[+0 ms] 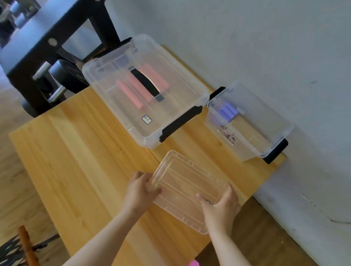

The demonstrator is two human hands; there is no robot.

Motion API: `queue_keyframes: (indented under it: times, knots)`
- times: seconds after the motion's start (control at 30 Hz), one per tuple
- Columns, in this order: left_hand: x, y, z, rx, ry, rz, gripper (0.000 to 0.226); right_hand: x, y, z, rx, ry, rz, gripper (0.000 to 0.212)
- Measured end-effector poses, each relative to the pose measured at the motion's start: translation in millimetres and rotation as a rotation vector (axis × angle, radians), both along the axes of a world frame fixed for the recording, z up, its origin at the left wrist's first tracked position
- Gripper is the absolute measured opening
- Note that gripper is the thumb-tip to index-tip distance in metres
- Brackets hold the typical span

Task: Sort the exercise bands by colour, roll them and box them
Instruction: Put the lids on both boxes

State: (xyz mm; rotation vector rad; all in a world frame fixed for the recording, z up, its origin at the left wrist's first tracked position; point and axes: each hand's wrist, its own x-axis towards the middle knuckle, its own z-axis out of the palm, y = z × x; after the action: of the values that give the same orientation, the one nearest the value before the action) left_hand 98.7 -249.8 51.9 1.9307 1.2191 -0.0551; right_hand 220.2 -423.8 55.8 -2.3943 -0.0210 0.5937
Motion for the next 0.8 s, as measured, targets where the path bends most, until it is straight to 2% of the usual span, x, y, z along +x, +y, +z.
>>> queue_keyframes:
  times: [0.17, 0.43, 0.67, 0.8]
  knots:
    - [14, -16, 35, 0.043, -0.096, 0.015, 0.047, 14, -13, 31, 0.042, -0.146, -0.077, 0.073]
    - [76, 0, 91, 0.075, -0.35, 0.047, 0.04, 57, -13, 70, 0.174, -0.244, -0.121, 0.066]
    - [158, 35, 97, 0.237, -0.322, -0.104, 0.037, 130, 11, 71, 0.2, -0.343, -0.146, 0.055]
    - [204, 49, 89, 0.287, -0.281, -0.165, 0.042, 176, 24, 66, 0.195, -0.402, -0.19, 0.05]
